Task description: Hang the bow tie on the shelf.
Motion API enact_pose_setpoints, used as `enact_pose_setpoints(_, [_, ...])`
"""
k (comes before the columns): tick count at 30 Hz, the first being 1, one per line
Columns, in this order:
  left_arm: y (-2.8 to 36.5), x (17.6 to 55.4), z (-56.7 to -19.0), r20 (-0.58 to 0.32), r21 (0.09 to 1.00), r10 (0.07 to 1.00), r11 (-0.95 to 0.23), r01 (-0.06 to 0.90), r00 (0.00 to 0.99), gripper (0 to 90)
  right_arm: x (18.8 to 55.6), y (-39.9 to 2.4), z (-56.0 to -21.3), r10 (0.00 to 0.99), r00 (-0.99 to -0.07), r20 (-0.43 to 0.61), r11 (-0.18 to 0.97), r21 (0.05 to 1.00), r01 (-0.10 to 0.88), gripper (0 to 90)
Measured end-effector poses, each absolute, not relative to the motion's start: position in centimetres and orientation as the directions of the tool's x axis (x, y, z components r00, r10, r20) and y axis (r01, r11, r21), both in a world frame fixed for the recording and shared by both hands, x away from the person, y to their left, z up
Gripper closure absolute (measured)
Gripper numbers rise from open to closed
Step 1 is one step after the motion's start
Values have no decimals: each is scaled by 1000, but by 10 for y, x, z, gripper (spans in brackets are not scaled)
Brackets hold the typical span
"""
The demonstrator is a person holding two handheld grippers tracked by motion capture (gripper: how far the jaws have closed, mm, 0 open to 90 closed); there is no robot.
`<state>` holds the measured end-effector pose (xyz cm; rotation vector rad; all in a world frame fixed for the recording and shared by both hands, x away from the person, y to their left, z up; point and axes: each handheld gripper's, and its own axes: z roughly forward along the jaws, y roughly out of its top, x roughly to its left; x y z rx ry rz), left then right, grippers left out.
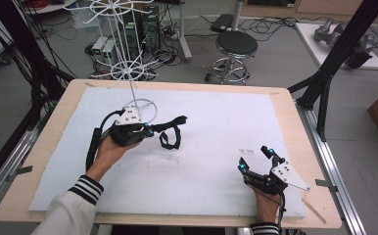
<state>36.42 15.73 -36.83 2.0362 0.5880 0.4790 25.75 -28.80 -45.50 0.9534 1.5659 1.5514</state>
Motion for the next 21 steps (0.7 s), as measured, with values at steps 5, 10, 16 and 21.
enact_pose_setpoints(5, [165, 361, -361, 103, 884, 598, -421, 202, 795, 874, 258, -288, -455, 886, -464, 5, 2, 1000, 14, 107])
enact_pose_setpoints(10, [171, 357, -354, 117, 891, 607, -413, 186, 786, 874, 257, -288, -455, 885, -466, 14, -4, 1000, 23, 107])
enact_pose_setpoints(16, [180, 353, -342, 121, 906, 625, -387, 171, 771, 874, 257, -288, -455, 885, -465, 13, -3, 1000, 23, 107])
enact_pose_setpoints(21, [190, 351, -331, 127, 919, 646, -363, 156, 752, 874, 257, -288, -455, 885, -465, 13, -3, 1000, 23, 107])
